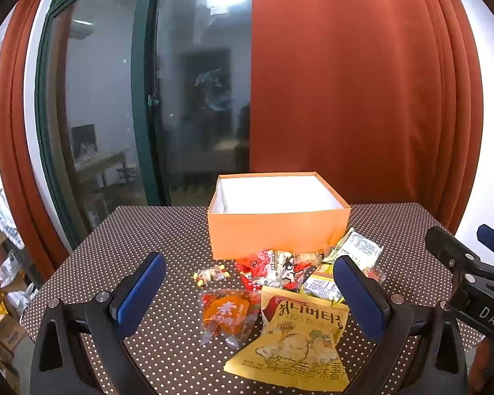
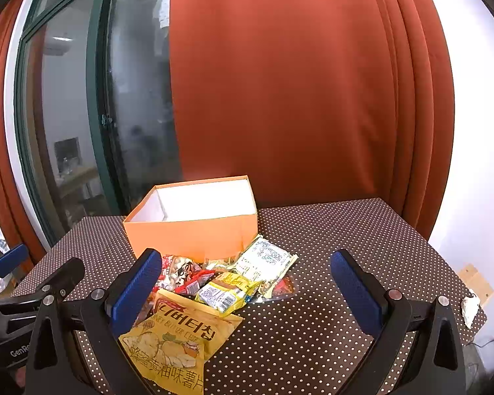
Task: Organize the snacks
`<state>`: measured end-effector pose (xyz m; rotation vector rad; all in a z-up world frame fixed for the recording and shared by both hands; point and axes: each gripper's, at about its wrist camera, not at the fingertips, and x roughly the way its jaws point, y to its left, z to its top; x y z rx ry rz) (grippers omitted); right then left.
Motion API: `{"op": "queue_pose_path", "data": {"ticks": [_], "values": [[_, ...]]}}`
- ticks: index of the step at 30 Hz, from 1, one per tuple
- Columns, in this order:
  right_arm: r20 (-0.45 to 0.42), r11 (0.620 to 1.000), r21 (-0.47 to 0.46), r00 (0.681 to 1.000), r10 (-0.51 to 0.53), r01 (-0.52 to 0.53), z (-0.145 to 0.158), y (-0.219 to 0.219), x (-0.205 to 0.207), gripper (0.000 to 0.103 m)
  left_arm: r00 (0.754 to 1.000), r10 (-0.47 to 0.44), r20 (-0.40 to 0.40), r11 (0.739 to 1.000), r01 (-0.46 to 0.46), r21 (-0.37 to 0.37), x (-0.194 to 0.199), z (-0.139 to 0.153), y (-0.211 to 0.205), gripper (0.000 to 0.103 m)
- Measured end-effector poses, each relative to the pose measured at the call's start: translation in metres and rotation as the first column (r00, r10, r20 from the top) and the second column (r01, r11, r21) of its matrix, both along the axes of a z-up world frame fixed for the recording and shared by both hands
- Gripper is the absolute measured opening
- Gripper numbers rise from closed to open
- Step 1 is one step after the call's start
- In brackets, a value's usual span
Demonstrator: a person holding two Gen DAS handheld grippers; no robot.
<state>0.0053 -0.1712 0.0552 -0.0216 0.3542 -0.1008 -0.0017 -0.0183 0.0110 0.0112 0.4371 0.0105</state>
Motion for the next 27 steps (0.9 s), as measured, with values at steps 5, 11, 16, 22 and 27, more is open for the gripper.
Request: {"op": "queue_pose_path", "data": {"ticks": [5,11,16,22,27], "values": [[-0.002,1.0,0.001,1.0,-0.007,0.007,-0.0005,-0.0009,-0.0008,0.103,1.0,-0.003,-0.004,1.0,0.003,-0.005,0.0002,-0.0012,-0.0008,0.102],[0.0,1.0,-0.001,1.0,-0.012,0.012,0.0008,-0.001,-0.0032,0.103,1.0,-0.01,-0.004,1.0,0.01,-0.006,-0.0021,0.0,-0.0014,0.102],[0.001,1.0,-0.002,1.0,-0.016,0.016,0.0013,-0.0019,-0.0036,0.103,1.0,-0.013,-0.007,1.0,0.013,-0.007,-0.0016,-0.0009,-0.003,0.102],[-0.001,1.0,0.001,1.0,-0.021,0.021,0.0006,-0.0034,-0.0043,0.103,1.0,-0.017,-0.006,1.0,0.017,-0.004,-0.0014,-0.0026,-0.0047,0.102],[0.0,1.0,0.001,1.0,-0.026,0.026,0.0007,-0.0045,-0.0052,0.103,1.0,-0.022,-0.006,1.0,0.022,-0.004,-0.002,-0.003,-0.005,0.102]]}}
